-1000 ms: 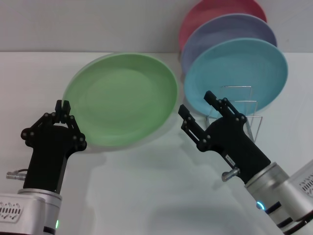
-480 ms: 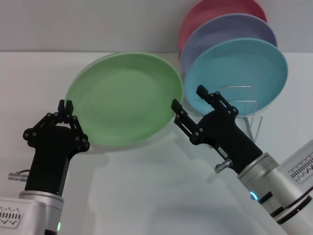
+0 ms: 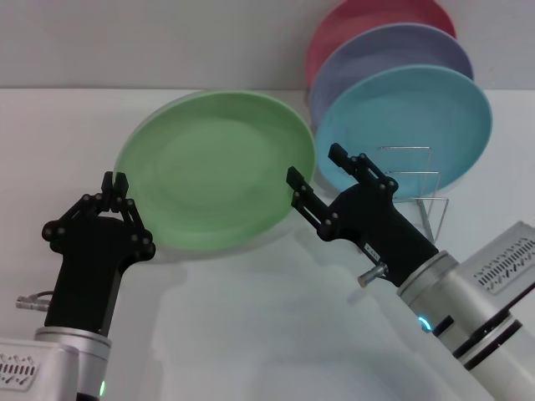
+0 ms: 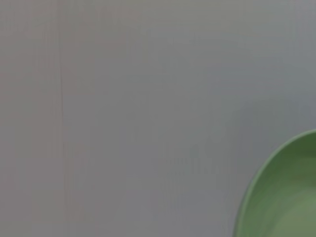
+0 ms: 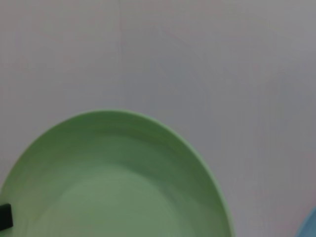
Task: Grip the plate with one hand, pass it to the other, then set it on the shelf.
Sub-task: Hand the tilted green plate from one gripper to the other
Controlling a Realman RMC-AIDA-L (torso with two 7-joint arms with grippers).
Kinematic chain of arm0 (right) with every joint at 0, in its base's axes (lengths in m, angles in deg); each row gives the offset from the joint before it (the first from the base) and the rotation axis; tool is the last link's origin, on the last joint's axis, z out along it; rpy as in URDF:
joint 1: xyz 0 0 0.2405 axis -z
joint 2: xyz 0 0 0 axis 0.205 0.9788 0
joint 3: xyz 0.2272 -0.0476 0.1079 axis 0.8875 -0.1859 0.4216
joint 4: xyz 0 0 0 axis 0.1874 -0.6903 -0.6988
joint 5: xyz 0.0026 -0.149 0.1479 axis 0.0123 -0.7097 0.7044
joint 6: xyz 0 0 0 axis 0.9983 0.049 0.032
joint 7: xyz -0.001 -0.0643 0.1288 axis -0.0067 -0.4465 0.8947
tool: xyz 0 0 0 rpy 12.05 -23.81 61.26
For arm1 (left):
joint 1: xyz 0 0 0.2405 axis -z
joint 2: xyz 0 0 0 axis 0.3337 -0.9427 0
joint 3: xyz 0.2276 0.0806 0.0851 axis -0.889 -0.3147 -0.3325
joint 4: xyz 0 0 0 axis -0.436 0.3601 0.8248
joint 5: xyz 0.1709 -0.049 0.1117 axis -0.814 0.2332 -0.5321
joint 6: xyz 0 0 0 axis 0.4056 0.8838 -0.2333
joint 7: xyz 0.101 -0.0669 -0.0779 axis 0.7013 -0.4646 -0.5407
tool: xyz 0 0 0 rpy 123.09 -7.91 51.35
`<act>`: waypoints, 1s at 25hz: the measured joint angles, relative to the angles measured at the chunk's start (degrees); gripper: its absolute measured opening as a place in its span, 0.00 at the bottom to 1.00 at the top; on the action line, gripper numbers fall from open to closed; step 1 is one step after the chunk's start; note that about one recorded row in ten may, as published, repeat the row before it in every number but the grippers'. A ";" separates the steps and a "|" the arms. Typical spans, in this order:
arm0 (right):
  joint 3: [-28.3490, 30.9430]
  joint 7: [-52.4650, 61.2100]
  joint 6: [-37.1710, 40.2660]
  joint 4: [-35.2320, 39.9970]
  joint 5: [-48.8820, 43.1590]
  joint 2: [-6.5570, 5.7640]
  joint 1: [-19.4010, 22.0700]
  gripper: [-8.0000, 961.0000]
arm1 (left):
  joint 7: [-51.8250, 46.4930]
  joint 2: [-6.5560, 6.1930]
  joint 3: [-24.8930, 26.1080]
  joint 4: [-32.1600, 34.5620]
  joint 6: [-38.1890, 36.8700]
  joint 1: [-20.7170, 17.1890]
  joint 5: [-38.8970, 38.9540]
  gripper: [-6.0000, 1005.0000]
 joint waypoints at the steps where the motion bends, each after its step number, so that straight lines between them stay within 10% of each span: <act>1: 0.00 0.00 0.00 0.00 0.00 0.00 0.00 0.64 | -0.23 0.00 -0.01 -0.03 0.00 0.00 0.00 0.04; 25: 0.40 1.58 -2.19 -0.09 0.01 0.00 -1.40 0.35 | -1.01 0.00 -0.11 -0.50 0.09 0.21 -0.06 0.04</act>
